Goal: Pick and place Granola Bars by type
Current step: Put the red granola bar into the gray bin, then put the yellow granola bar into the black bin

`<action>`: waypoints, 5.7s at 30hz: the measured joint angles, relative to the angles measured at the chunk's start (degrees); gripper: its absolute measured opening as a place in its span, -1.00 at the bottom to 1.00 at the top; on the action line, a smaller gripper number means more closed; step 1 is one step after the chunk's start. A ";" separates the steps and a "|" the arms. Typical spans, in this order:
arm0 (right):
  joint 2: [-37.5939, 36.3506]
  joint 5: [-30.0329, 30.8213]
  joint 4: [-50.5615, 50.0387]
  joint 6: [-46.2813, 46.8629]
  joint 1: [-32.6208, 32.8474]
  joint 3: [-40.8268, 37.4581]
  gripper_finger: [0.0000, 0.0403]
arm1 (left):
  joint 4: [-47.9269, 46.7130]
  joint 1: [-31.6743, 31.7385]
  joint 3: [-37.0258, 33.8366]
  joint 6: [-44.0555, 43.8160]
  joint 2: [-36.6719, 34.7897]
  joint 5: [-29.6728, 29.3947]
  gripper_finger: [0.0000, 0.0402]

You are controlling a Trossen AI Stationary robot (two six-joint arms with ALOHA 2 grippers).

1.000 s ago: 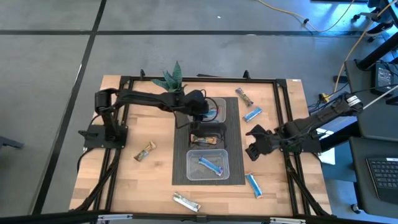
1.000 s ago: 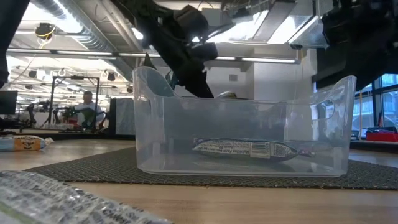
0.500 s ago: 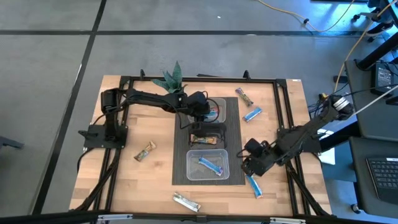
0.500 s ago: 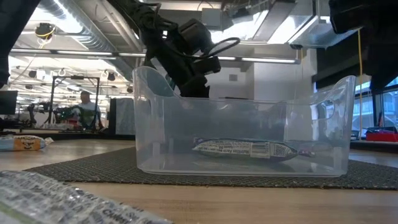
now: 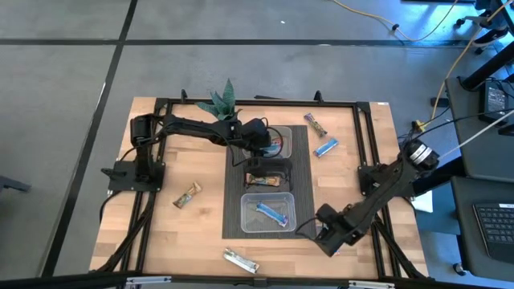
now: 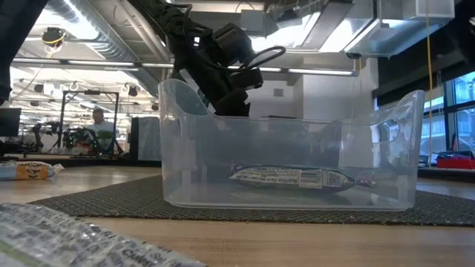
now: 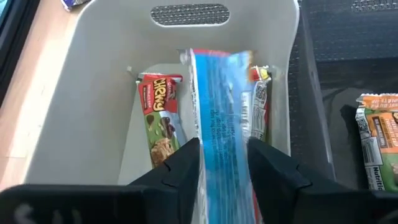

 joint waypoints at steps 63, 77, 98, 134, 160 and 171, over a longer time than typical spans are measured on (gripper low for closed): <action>-0.83 3.69 14.22 -2.18 0.67 -9.53 -0.44 | -0.01 -13.38 -29.94 -23.36 -37.76 -1.88 -0.02; -9.66 11.83 7.81 -8.31 -0.94 -9.46 -0.47 | -6.46 -17.40 -35.76 -31.30 -41.77 -5.77 -0.02; -15.17 31.12 30.36 -78.98 -27.55 -0.18 -0.47 | -12.06 -21.19 -35.74 -44.96 -41.59 -5.43 -0.02; 4.42 16.54 40.79 -95.23 -40.62 -0.28 -0.36 | -22.65 -26.97 -35.67 -55.88 -41.59 -2.28 0.00; -20.54 18.03 15.08 -85.26 -40.34 -5.24 0.06 | -33.23 -26.61 -33.85 -55.06 -41.59 0.15 0.36; -23.37 18.05 17.25 -79.81 -40.40 -11.06 0.06 | -45.10 -36.35 -31.82 -77.44 -41.06 -6.01 0.36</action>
